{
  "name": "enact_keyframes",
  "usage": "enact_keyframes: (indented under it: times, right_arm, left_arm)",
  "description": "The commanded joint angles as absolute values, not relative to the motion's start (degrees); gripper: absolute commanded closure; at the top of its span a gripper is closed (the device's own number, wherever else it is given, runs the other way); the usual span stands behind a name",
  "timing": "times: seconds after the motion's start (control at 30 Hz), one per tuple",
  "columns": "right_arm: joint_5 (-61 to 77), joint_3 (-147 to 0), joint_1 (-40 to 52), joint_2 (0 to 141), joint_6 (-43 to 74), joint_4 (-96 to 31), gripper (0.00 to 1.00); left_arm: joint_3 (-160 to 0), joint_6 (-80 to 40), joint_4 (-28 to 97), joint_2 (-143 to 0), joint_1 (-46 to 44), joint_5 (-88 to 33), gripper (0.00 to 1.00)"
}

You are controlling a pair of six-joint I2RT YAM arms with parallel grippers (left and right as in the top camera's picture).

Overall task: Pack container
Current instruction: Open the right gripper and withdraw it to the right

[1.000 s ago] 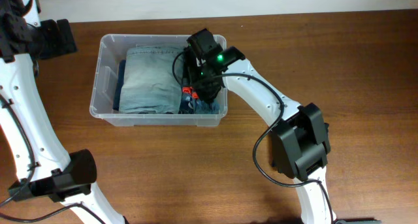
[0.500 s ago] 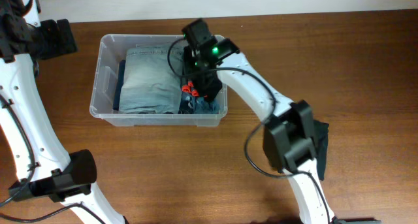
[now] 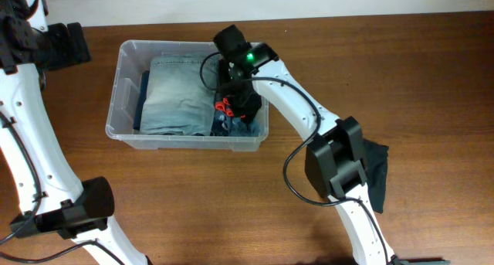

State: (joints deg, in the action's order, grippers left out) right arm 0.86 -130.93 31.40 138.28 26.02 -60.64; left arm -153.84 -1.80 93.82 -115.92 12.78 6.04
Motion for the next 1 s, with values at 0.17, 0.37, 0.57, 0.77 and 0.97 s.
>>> enact_keyframes:
  times: [0.17,0.37,0.57,0.77,0.97]
  right_arm:
    - [-2.0,-142.1,24.1,120.8,20.8,-74.0,0.2]
    - [-1.8,-142.1,9.5,116.7,20.8,-82.6,0.04]
    - [4.6,-136.4,-8.8,118.3,9.1,-86.7,0.01]
    - [16.3,-122.6,-22.0,118.8,0.9,-86.1,0.01]
    - [27.3,-102.0,-30.8,118.8,-4.4,-85.9,0.02]
  left_arm:
    - [-154.7,-2.4,93.8,-114.6,12.8,6.3,0.0]
    - [-154.7,-2.3,93.8,-114.6,12.8,6.3,0.0]
    - [-154.7,-2.4,93.8,-114.6,12.8,6.3,0.0]
    - [-154.7,-2.4,93.8,-114.6,12.8,6.3,0.0]
    - [-154.7,-2.4,93.8,-114.6,12.8,6.3,0.0]
